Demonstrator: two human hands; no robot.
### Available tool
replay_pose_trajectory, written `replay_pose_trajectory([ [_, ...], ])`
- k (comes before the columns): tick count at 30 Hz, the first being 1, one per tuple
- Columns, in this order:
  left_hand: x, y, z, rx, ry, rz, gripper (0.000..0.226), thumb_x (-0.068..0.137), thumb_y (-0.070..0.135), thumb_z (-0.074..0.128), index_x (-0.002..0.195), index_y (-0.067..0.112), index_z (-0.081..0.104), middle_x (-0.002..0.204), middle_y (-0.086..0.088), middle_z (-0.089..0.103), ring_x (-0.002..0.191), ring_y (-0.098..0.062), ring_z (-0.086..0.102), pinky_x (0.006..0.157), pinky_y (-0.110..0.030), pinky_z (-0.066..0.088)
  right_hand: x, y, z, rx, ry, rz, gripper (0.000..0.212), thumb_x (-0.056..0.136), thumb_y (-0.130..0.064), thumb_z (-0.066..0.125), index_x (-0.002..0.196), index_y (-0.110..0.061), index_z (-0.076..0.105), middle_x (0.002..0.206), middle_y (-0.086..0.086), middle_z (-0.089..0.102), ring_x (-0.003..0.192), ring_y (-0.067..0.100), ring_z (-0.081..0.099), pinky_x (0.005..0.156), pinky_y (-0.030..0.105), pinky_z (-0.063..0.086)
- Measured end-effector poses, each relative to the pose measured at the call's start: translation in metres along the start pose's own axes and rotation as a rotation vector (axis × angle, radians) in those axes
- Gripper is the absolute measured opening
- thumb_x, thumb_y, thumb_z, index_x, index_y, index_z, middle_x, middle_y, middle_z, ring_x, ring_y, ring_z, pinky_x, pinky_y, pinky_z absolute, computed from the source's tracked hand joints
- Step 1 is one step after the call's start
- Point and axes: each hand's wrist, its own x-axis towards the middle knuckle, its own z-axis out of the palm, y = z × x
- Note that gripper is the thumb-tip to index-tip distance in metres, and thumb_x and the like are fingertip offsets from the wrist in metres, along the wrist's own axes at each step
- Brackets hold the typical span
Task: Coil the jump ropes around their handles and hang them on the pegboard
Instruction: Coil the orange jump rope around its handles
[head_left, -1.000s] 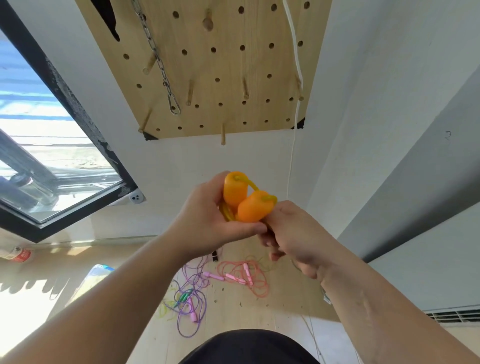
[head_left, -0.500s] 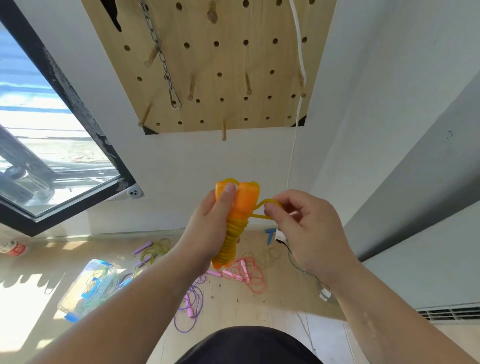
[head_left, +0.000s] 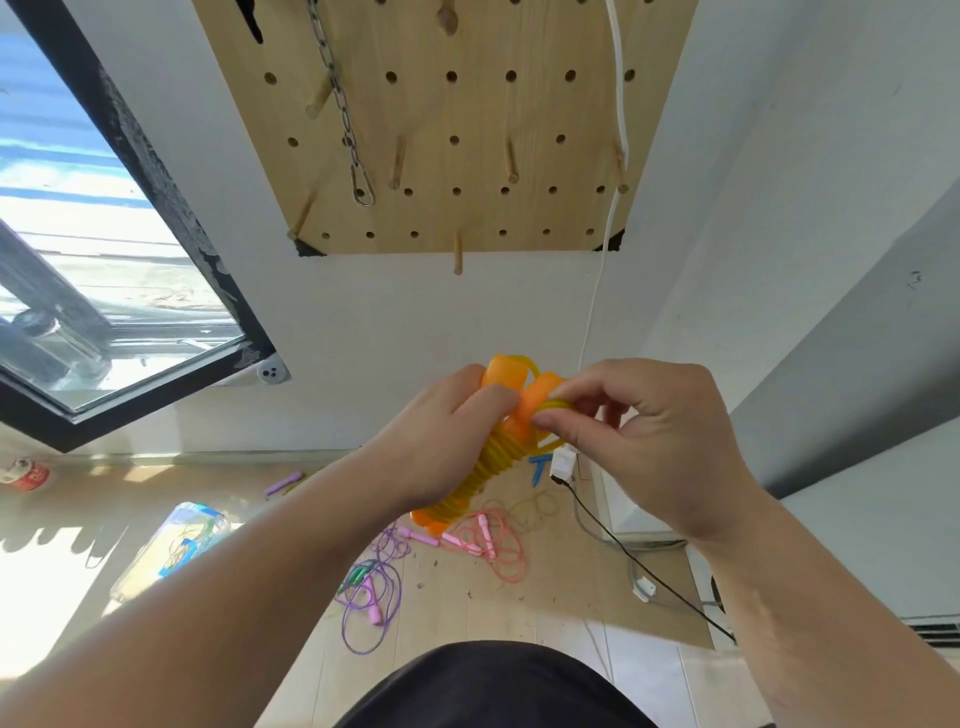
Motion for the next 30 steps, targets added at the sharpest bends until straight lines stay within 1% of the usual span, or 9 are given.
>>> replay_pose_trajectory([
  [2,-0.001,-0.002,-0.003,-0.072,-0.073,0.006,0.063,0.06,0.065,0.055,0.1,0.016,0.06,0.092,-0.008,0.064,0.086,-0.029,0.064,0.082,-0.061,0.054,-0.001,-0.004,0.002,0.095,0.014,0.099,0.01,0.077,-0.029,0.085,0.079,-0.027,0.075,0.07,-0.015,0.07,0.063,0.008,0.063,0.057,0.016,0.046],
  [4,0.001,-0.006,-0.003,-0.051,-0.104,0.042,0.069,0.055,0.066,0.068,0.104,0.018,0.06,0.091,-0.004,0.067,0.082,-0.022,0.066,0.079,-0.058,0.056,-0.002,-0.004,0.005,0.145,0.051,0.185,0.02,0.074,-0.024,0.088,0.073,-0.026,0.068,0.067,-0.012,0.067,0.06,0.008,0.06,0.055,0.021,0.048],
  [7,0.005,-0.01,-0.002,0.004,-0.119,0.083,0.068,0.054,0.07,0.077,0.1,0.022,0.062,0.085,0.002,0.069,0.08,-0.021,0.07,0.076,-0.054,0.06,-0.001,-0.003,0.006,0.122,0.046,0.236,0.03,0.071,-0.02,0.091,0.068,-0.02,0.061,0.061,-0.005,0.061,0.055,0.008,0.054,0.053,0.02,0.044],
  [10,0.006,-0.014,-0.002,-0.018,-0.088,0.093,0.064,0.056,0.069,0.077,0.096,0.021,0.062,0.074,0.007,0.066,0.069,-0.017,0.067,0.069,-0.05,0.06,-0.002,-0.006,0.005,0.143,0.01,0.242,0.025,0.073,-0.018,0.089,0.075,-0.02,0.065,0.064,-0.006,0.066,0.059,0.008,0.06,0.058,0.017,0.048],
  [13,0.004,-0.018,0.004,-0.215,-0.077,0.059,0.062,0.057,0.054,0.078,0.101,0.013,0.062,0.07,-0.004,0.064,0.06,-0.026,0.065,0.059,-0.045,0.057,-0.005,-0.003,0.001,0.252,-0.008,0.266,0.024,0.074,-0.018,0.088,0.085,-0.024,0.068,0.075,-0.002,0.069,0.069,0.011,0.067,0.067,0.022,0.055],
  [15,0.002,-0.02,0.008,-0.336,-0.111,0.036,0.063,0.059,0.045,0.077,0.105,0.006,0.06,0.068,-0.015,0.061,0.056,-0.034,0.062,0.056,-0.044,0.054,-0.008,-0.001,-0.001,0.215,-0.033,0.246,0.022,0.076,-0.019,0.087,0.09,-0.025,0.07,0.079,-0.003,0.068,0.076,0.016,0.069,0.071,0.028,0.059],
  [19,-0.002,-0.023,0.012,-0.442,-0.195,0.03,0.057,0.058,0.039,0.073,0.1,0.003,0.057,0.068,-0.022,0.057,0.052,-0.032,0.058,0.055,-0.038,0.051,-0.012,0.003,0.0,-0.056,-0.023,0.074,0.014,0.083,-0.028,0.079,0.091,-0.022,0.07,0.093,-0.01,0.067,0.088,0.013,0.067,0.073,0.028,0.059],
  [26,-0.007,-0.022,0.002,-0.471,-0.478,-0.053,0.054,0.062,0.034,0.073,0.103,0.005,0.054,0.077,-0.026,0.055,0.054,-0.03,0.058,0.058,-0.037,0.054,-0.019,0.008,-0.002,-0.02,-0.018,-0.066,0.01,0.086,-0.019,0.075,0.088,-0.01,0.073,0.081,-0.007,0.07,0.079,0.005,0.066,0.071,0.016,0.053],
  [30,-0.012,-0.017,-0.003,-0.394,-0.543,-0.083,0.053,0.062,0.038,0.072,0.102,0.007,0.055,0.081,-0.026,0.055,0.057,-0.031,0.058,0.061,-0.037,0.053,-0.019,0.01,0.0,0.186,-0.049,0.033,0.011,0.084,-0.018,0.076,0.086,-0.025,0.067,0.076,-0.011,0.067,0.073,0.007,0.066,0.067,0.017,0.051],
])
